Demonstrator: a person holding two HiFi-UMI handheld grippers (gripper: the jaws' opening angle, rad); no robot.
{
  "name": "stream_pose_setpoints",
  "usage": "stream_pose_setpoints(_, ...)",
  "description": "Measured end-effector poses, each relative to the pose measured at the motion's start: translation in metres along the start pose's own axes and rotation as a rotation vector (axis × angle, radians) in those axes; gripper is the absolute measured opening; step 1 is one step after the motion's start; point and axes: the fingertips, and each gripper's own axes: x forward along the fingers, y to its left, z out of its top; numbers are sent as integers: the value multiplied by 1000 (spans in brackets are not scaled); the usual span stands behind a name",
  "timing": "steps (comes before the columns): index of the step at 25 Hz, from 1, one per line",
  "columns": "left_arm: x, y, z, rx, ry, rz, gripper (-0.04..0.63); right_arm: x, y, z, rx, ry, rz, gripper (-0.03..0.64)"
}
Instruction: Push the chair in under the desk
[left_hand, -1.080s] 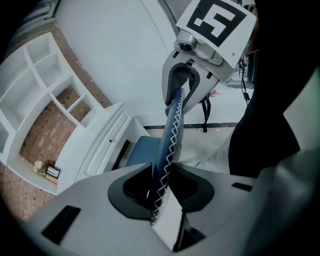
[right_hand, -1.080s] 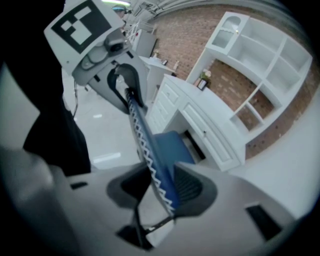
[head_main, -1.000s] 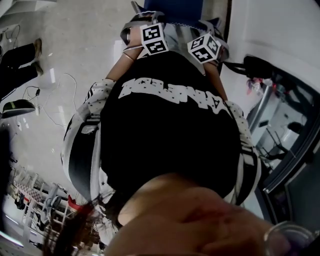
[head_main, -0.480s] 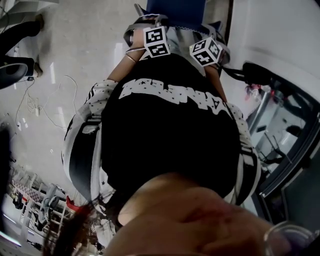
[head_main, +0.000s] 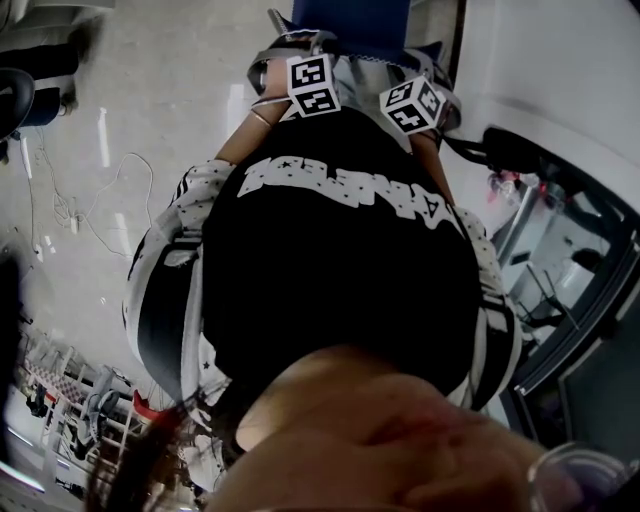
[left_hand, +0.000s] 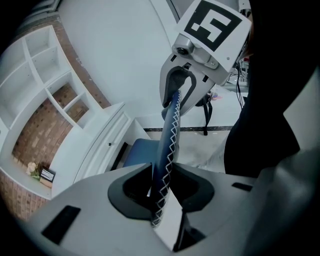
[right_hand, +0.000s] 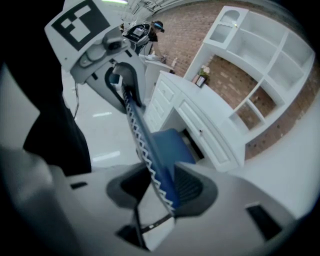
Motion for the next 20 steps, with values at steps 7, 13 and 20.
stream_pose_setpoints(7,3,4,-4,-9,4,-10,130,5,-1,4,-5,-11,4,163)
stream_pose_setpoints(13,5,5,-3,-11,5,-24,130,5,-4,3,-5,-14,1,164)
stream_pose_setpoints(20,8,12,-2,-14,-11,-42,130,9,-11,7,-7,-8,6,165)
